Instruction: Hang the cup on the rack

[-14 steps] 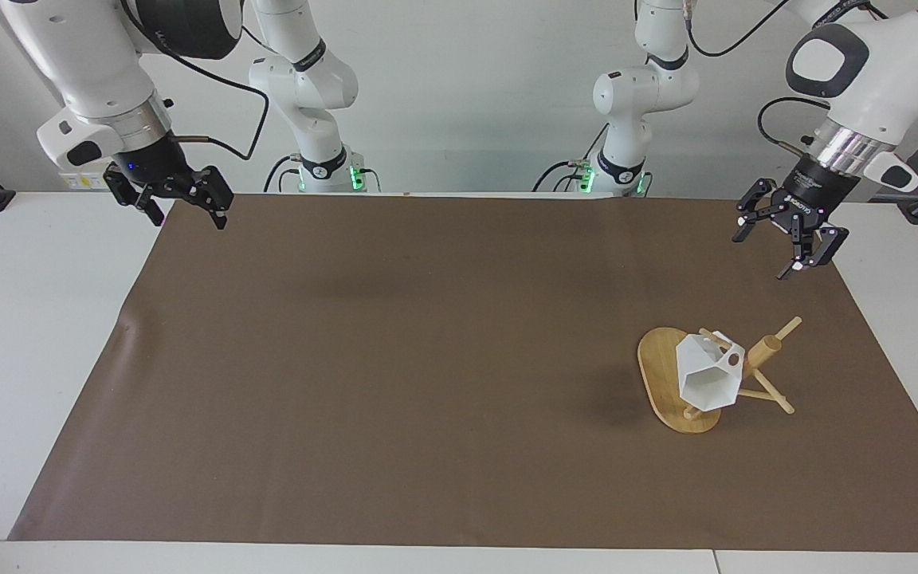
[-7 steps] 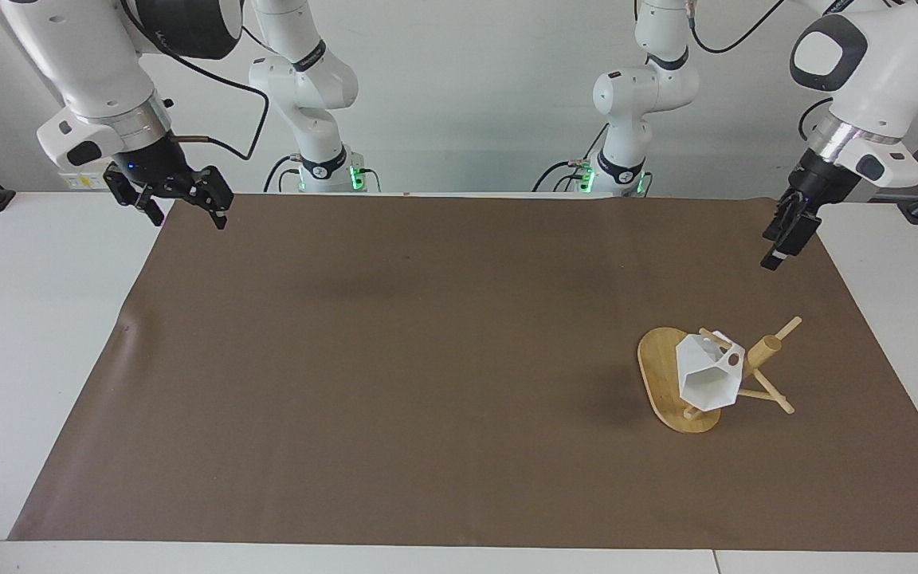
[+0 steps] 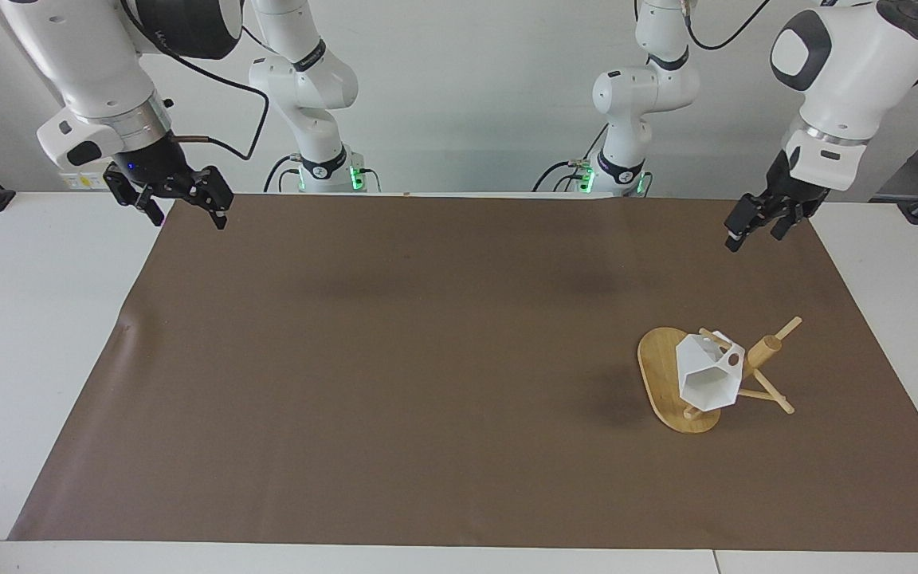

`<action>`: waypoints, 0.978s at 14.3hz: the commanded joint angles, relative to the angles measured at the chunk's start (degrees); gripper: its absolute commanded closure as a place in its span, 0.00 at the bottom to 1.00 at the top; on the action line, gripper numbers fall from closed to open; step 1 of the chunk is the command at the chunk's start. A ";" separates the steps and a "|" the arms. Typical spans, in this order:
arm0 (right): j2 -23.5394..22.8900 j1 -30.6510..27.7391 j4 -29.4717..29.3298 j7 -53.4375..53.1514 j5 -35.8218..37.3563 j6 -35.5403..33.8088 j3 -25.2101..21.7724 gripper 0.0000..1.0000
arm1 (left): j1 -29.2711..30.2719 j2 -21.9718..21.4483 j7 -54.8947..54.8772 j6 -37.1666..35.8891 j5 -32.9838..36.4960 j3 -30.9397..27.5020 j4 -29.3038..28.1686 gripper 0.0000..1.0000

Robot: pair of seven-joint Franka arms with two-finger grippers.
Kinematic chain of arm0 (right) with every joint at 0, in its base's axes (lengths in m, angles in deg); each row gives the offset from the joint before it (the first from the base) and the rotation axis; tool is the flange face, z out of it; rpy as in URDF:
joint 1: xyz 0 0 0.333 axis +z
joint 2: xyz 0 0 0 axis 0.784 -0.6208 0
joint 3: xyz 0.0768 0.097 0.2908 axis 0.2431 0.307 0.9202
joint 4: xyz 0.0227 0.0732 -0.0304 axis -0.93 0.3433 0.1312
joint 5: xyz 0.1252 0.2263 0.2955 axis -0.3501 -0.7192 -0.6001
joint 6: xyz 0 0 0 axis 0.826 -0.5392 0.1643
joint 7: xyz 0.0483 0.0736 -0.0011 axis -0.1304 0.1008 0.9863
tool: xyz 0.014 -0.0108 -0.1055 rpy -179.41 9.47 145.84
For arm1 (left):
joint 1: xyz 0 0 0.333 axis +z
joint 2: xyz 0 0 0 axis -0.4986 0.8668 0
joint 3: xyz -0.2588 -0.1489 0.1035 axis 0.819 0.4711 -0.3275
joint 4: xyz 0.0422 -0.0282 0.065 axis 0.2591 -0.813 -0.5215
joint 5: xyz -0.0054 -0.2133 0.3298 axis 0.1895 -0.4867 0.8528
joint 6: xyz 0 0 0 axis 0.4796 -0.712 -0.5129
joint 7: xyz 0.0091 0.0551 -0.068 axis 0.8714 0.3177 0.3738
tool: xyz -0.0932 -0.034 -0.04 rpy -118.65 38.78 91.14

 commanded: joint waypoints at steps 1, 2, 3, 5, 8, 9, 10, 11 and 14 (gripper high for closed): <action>0.68 -0.01 0.63 -1.10 0.17 0.10 0.03 0.00 | -0.15 -0.17 -1.83 -3.08 0.26 -0.57 0.41 0.00; 0.68 -0.01 0.63 -1.10 0.17 0.10 0.03 0.00 | 0.29 -0.26 -1.75 -3.70 -2.79 -1.18 1.19 0.00; 0.68 -0.09 0.63 -1.10 0.17 0.10 0.03 0.00 | 0.47 -0.09 -2.01 -4.66 -4.82 -1.54 3.46 0.00; 0.68 -0.01 0.63 -1.10 0.17 0.10 0.03 0.00 | 0.38 0.52 -2.10 -8.17 -4.67 -1.45 7.94 0.00; 0.68 -0.01 0.63 -1.10 0.17 0.10 0.03 0.00 | -0.23 3.68 -2.19 -14.32 -1.96 -0.58 15.85 0.00; 0.68 -0.09 0.63 -1.10 0.17 0.10 0.03 0.00 | -0.23 4.13 -2.27 -13.99 -1.68 -0.57 16.66 0.00; 0.68 -0.01 0.63 -1.10 0.17 0.10 0.12 0.00 | -0.23 3.43 -2.36 -11.90 -1.76 -0.66 14.75 0.00; 0.68 -0.01 0.63 -1.10 0.17 0.10 0.03 0.00 | 0.29 2.38 -2.36 -9.88 -1.77 -0.57 11.95 0.00; 0.68 -0.09 0.63 -1.10 0.17 0.10 0.03 0.00 | 0.29 2.02 -2.36 -9.33 -1.77 -0.57 11.13 0.00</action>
